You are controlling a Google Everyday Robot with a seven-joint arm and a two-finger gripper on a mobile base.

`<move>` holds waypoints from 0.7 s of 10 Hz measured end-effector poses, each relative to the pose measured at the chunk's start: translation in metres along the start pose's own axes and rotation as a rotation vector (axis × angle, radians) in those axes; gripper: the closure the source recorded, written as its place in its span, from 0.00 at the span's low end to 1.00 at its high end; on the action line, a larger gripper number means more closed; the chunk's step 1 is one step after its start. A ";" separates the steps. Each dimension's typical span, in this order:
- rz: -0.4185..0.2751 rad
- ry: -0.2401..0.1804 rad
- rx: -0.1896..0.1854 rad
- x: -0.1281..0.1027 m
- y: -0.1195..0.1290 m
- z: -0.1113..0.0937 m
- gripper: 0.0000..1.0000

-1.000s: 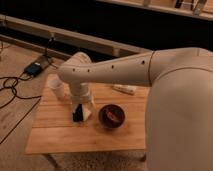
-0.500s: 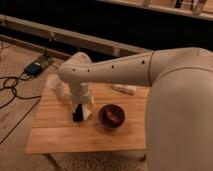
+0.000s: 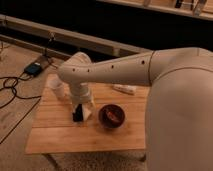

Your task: Pick up the ceramic cup

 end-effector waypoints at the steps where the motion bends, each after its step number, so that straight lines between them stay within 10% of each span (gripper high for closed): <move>1: 0.000 0.000 0.000 0.000 0.000 0.000 0.35; 7: -0.031 -0.025 0.017 -0.026 0.001 0.003 0.35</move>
